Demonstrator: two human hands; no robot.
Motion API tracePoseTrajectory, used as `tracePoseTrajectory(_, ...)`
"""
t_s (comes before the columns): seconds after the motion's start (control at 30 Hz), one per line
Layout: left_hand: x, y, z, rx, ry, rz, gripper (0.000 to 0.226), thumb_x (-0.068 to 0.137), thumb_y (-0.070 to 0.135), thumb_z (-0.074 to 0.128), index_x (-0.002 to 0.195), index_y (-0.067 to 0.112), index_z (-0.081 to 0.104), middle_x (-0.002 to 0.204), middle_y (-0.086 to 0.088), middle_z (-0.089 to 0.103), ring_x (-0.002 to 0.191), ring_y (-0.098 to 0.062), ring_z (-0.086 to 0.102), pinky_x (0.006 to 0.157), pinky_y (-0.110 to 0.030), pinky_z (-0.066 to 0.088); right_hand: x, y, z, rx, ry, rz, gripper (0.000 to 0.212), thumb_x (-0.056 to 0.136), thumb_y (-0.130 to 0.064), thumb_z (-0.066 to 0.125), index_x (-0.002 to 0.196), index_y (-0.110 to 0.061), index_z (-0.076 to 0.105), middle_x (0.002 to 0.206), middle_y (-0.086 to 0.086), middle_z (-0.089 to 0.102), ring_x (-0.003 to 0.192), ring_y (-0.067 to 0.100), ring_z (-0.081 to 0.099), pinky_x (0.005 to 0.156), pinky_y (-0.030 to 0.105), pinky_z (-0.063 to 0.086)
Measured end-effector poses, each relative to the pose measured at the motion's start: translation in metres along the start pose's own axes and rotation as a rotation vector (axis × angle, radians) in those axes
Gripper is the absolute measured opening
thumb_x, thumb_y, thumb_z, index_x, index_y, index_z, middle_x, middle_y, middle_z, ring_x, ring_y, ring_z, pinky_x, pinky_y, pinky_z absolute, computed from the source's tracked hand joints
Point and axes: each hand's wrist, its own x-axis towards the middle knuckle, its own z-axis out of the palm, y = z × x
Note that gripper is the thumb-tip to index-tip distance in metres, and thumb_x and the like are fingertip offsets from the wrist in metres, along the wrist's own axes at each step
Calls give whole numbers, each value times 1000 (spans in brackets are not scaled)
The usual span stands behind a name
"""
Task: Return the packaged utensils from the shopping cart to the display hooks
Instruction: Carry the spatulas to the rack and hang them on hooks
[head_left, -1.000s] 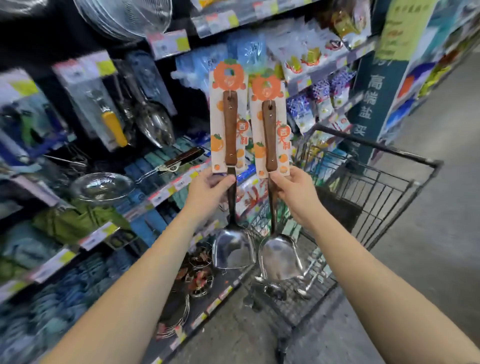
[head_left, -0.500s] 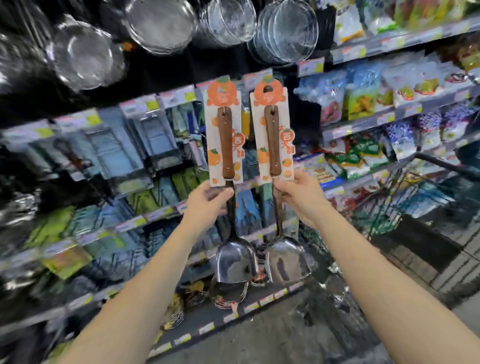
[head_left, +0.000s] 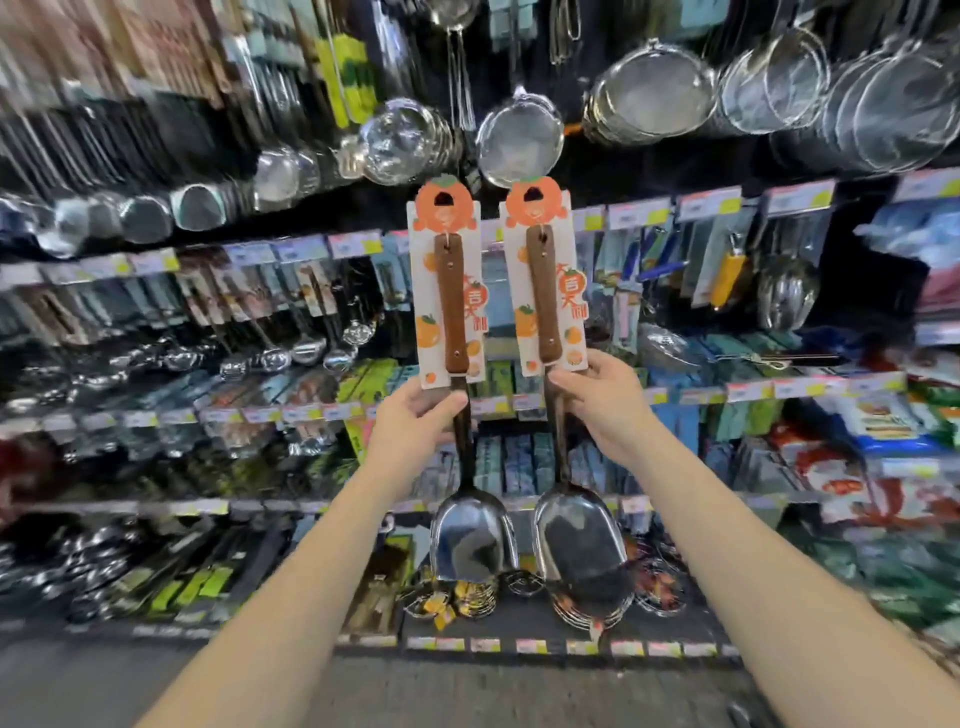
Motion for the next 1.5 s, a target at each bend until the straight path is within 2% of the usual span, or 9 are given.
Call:
tracePoseTrajectory(0.13, 0, 4, -56, -5, 111, 1, 30, 96, 26, 72, 125, 28, 65, 99, 12, 78, 89, -9, 76, 69, -24, 60, 15, -8, 59, 29, -70, -11, 21, 98, -1, 65, 118, -2, 70, 106, 12, 74, 92, 26, 64, 79, 40, 48)
tracePoseTrajectory(0.27, 11, 11, -97, -28, 201, 18, 31, 97, 21, 71, 100, 48, 54, 97, 14, 72, 88, -13, 70, 80, -34, 59, 40, -14, 108, 18, -131, -42, 19, 98, -6, 66, 116, -8, 73, 109, 9, 77, 92, 22, 66, 77, 35, 49)
tracePoseTrajectory(0.4, 39, 11, -138, 3, 246, 38, 31, 96, 27, 73, 125, 27, 65, 107, 3, 78, 88, -17, 70, 68, -25, 58, 76, -18, 151, -7, -167, -74, 16, 96, -9, 67, 110, -10, 75, 110, 9, 78, 92, 20, 68, 76, 31, 49)
tracePoseTrajectory(0.57, 82, 17, -178, 9, 302, 59, 21, 97, 21, 70, 116, 30, 65, 92, 12, 79, 72, -1, 72, 62, -17, 57, 131, -24, 201, -5, -227, -104, 19, 96, -11, 66, 113, -4, 71, 109, 9, 75, 96, 25, 65, 78, 36, 49)
tracePoseTrajectory(0.73, 128, 21, -208, 30, 355, 84, 18, 98, 19, 69, 109, 31, 64, 86, 20, 78, 77, -1, 73, 63, -18, 57, 182, -36, 243, 34, -254, -147, 19, 99, -2, 62, 116, 1, 69, 109, 14, 73, 97, 26, 64, 85, 43, 51)
tracePoseTrajectory(0.97, 173, 23, -238, -16, 372, 90, 22, 99, 14, 68, 120, 19, 66, 98, -4, 80, 57, -2, 65, 49, -13, 47, 224, -46, 288, 65, -273, -166, 17, 100, -4, 63, 111, -13, 73, 105, 2, 79, 101, 29, 72, 89, 48, 56)
tracePoseTrajectory(1.07, 183, 20, -248, -12, 357, 99, 22, 99, 14, 67, 119, 23, 67, 97, -1, 80, 64, -3, 70, 54, -15, 50, 231, -45, 303, 42, -260, -180, 20, 98, -6, 65, 111, -16, 75, 111, 4, 80, 113, 34, 71, 100, 56, 54)
tracePoseTrajectory(1.27, 197, 13, -278, -6, 365, 130, 24, 100, 15, 67, 123, 20, 67, 99, -4, 81, 85, -18, 77, 68, -27, 57, 235, -45, 334, 0, -250, -189, 23, 98, -7, 65, 116, -17, 74, 110, 1, 80, 111, 31, 72, 98, 57, 55)
tracePoseTrajectory(1.5, 211, 16, -329, -18, 339, 176, 23, 99, 12, 67, 121, 19, 67, 97, 6, 81, 77, -9, 78, 61, -17, 56, 233, -45, 382, 6, -192, -212, 19, 97, -4, 65, 106, -17, 74, 110, 9, 79, 105, 39, 70, 84, 48, 54)
